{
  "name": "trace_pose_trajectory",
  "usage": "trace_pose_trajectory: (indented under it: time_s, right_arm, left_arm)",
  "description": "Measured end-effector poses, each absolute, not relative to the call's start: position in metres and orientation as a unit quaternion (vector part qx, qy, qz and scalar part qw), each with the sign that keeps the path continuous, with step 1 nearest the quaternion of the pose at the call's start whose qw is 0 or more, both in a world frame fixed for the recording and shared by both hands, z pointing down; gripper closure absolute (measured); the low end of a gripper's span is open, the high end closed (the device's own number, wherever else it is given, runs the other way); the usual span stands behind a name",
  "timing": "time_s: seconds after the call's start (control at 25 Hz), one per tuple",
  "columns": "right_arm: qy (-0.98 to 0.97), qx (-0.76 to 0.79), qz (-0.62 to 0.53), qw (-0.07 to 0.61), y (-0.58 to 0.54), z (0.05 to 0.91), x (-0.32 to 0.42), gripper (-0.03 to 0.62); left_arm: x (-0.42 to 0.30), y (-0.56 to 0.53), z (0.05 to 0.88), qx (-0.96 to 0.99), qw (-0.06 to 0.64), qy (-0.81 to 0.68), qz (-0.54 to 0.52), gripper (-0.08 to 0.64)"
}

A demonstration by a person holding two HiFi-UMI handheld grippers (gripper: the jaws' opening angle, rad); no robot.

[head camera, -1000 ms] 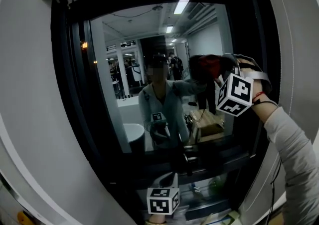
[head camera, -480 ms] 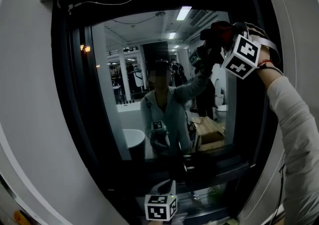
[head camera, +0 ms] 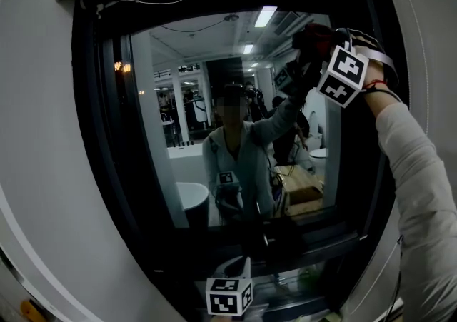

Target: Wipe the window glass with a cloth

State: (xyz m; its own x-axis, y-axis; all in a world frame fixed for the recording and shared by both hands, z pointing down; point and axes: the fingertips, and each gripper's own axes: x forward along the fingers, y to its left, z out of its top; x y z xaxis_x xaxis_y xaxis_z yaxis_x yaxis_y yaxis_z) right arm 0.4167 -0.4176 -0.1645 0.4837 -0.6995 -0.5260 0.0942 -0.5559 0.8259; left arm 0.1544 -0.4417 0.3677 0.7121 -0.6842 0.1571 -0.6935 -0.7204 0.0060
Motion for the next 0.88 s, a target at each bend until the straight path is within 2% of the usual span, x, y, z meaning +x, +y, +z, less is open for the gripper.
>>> trace_pose_trajectory:
  time_s: [0.4,0.88]
  right_arm:
    - [-0.225,0.745,-0.447,0.441,-0.424,-0.139,0.419,0.541]
    - [-0.258,0.734,-0.434,0.455,-0.433,-0.069,0.416,0.541]
  left_arm:
    - [0.152,-0.435,0.373,0.925,0.034,-0.371,0.077,0.555]
    - [0.14,-0.422,0.381,0.925,0.036,-0.37,0.077,0.555]
